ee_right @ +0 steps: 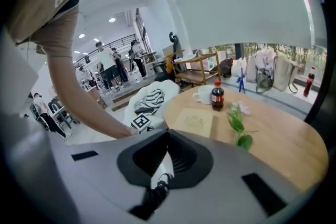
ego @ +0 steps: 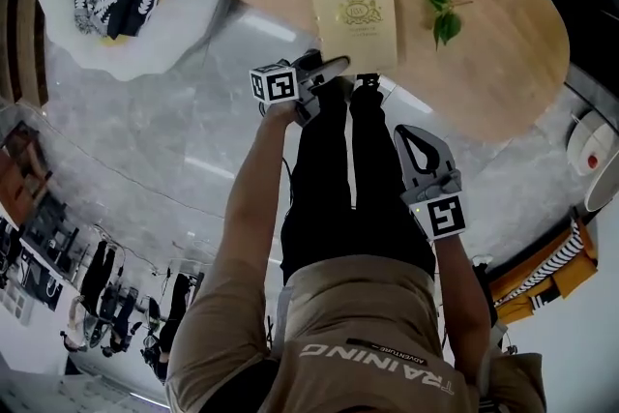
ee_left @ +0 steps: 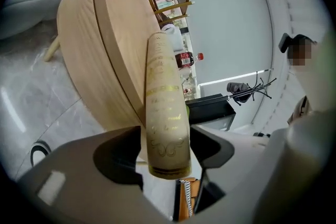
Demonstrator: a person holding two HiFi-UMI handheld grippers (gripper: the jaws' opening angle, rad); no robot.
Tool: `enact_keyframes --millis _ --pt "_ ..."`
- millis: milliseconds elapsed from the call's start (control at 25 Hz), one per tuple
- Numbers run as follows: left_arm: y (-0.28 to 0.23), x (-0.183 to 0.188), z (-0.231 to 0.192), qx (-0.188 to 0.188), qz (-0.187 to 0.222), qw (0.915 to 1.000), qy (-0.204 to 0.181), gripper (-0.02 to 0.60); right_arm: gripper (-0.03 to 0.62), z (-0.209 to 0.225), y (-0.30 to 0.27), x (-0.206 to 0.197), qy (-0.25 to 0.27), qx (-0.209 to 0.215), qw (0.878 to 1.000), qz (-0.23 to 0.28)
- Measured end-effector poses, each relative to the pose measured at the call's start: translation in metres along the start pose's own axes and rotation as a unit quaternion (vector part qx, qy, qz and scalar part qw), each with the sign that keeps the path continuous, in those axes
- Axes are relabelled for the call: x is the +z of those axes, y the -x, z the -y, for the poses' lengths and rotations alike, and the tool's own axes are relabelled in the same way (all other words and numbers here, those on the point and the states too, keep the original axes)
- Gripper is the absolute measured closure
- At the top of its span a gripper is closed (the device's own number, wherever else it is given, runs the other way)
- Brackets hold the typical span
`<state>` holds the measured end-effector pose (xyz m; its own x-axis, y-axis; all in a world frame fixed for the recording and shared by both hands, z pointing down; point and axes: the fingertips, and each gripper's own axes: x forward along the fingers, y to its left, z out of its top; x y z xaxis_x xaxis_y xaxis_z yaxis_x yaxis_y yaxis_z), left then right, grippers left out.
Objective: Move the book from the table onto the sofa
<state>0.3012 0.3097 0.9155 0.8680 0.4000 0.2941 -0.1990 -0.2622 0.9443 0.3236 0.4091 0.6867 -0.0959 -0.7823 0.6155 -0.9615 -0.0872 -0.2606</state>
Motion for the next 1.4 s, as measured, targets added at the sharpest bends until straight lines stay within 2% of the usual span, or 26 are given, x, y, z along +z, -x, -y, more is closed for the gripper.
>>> enact_keyframes --millis 80,200,320,440,680,920,1120,1240,1400 --pt "-0.002 0.000 0.002 -0.016 0.004 0.9999 0.005 0.337 0.589 0.005 0.002 -0.003 -0.011 -0.005 1.000 0.001" --pt "0.000 -0.001 0.011 -0.043 0.013 0.9988 0.021 0.350 0.589 0.006 0.006 -0.008 -0.030 -0.007 1.000 0.000" --pt "0.004 0.008 0.014 -0.048 0.033 0.9981 0.018 0.362 0.589 0.005 0.009 -0.012 -0.028 -0.006 1.000 -0.002" --pt "0.008 0.017 0.025 -0.057 0.053 0.9964 0.034 0.370 0.589 0.004 0.017 -0.017 -0.046 -0.009 0.999 -0.005" --pt "0.013 0.011 0.074 -0.094 0.025 0.9950 0.021 0.373 0.589 0.009 0.036 -0.005 -0.043 -0.012 0.999 0.004" --pt "0.034 0.010 0.128 -0.094 0.032 0.9951 0.000 0.373 0.589 0.023 0.043 0.032 -0.016 -0.010 0.999 0.041" --pt "0.065 0.005 0.199 -0.100 0.068 0.9927 -0.005 0.373 0.589 0.022 0.071 0.103 0.034 -0.017 0.994 0.102" --pt "0.088 0.002 0.252 -0.104 0.106 0.9886 0.025 0.374 0.589 0.013 0.093 0.137 0.050 -0.002 0.990 0.131" --pt "0.121 0.005 0.316 -0.128 0.171 0.9753 0.056 0.373 0.589 -0.007 0.115 0.178 0.064 0.026 0.985 0.160"
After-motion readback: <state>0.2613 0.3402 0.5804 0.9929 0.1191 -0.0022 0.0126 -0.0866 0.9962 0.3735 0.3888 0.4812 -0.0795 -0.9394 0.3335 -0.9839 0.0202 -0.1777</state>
